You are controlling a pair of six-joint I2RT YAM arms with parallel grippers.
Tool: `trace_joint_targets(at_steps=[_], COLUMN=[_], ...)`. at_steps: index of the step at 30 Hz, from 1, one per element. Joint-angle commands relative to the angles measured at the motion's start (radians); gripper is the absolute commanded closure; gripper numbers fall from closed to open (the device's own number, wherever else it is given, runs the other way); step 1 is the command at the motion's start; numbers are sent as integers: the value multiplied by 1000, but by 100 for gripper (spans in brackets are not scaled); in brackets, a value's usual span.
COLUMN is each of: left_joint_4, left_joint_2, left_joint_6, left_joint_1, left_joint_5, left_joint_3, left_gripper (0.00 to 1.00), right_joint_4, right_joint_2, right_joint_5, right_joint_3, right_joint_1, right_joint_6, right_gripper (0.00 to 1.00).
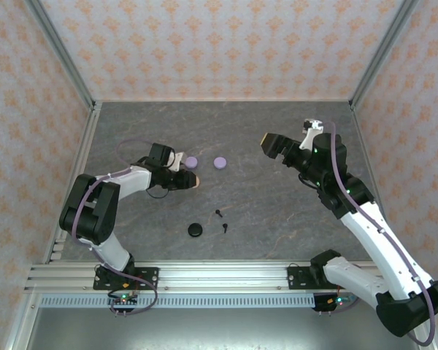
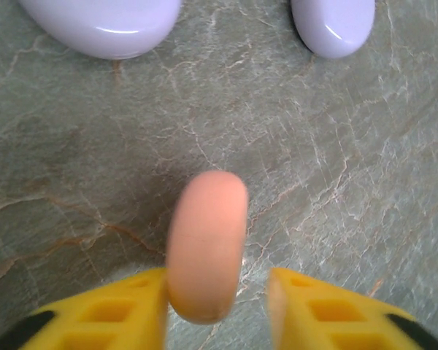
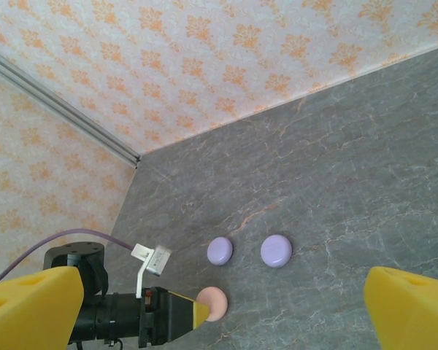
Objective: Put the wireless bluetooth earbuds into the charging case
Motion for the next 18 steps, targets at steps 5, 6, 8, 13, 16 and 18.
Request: trace_joint_targets(at_steps=[5,6,8,13,16,18], left_joint_4=[-7,-9,-16,-45,-48,-52], left_joint_2=[-51,-69,-114,-267,-366,-423], left_joint_6=[20,20,24,19,-20,-56], left_joint_1=[32,32,32,34,34,34], left_joint_5=[-39,-41,-54,-113,-156,-189], left_joint_3=[-17,-20,-22,-42,-69,-93], left_gripper=[40,38,34,29,26,24], right_joint_4=[24,4,-52,-146,-161,-163], right_joint_2=[-14,-7,19,83,108,126], right_joint_5=[-3,-11,-24,-77,-72,-33], right_joint_3=[-22,-13,10,34,20,5], right_joint_1=[-4,-4,-2,19,83,152], right_joint_6=[17,10,-10,-51,-82,-102], right_gripper=[1,1,1,1,1,1])
